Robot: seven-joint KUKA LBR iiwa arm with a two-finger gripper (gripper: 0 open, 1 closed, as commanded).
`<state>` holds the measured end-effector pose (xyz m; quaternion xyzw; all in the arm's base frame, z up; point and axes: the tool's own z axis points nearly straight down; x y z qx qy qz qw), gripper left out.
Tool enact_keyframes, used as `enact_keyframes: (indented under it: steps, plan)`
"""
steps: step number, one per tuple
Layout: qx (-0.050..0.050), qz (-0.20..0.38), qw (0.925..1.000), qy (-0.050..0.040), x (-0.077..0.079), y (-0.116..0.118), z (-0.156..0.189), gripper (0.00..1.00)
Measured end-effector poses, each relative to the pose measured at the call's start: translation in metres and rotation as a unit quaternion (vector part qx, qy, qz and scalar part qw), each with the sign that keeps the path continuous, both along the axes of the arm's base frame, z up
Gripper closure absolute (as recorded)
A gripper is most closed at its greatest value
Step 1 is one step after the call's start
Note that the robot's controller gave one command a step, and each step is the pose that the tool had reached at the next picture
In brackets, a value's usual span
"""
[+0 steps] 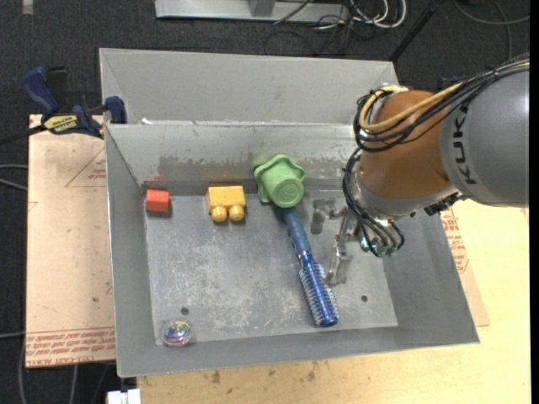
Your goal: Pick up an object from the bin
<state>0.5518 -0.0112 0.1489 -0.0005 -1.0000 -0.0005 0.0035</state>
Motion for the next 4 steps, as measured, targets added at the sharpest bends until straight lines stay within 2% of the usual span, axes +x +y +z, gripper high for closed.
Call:
enact_keyframes:
  steps: [1, 2, 3, 4]
  plan:
    - [0.000, 0.090, 0.9959, -0.0135, -0.036, -0.006, -0.070, 0.00]
    - [0.002, 0.111, 0.9938, -0.0068, -0.055, 0.046, -0.024, 0.00]
    - [-0.002, -0.063, 0.9980, -0.0045, -0.014, -0.034, -0.061, 0.00]
    - [0.000, -0.061, 0.9981, -0.0042, -0.014, -0.031, -0.061, 1.00]
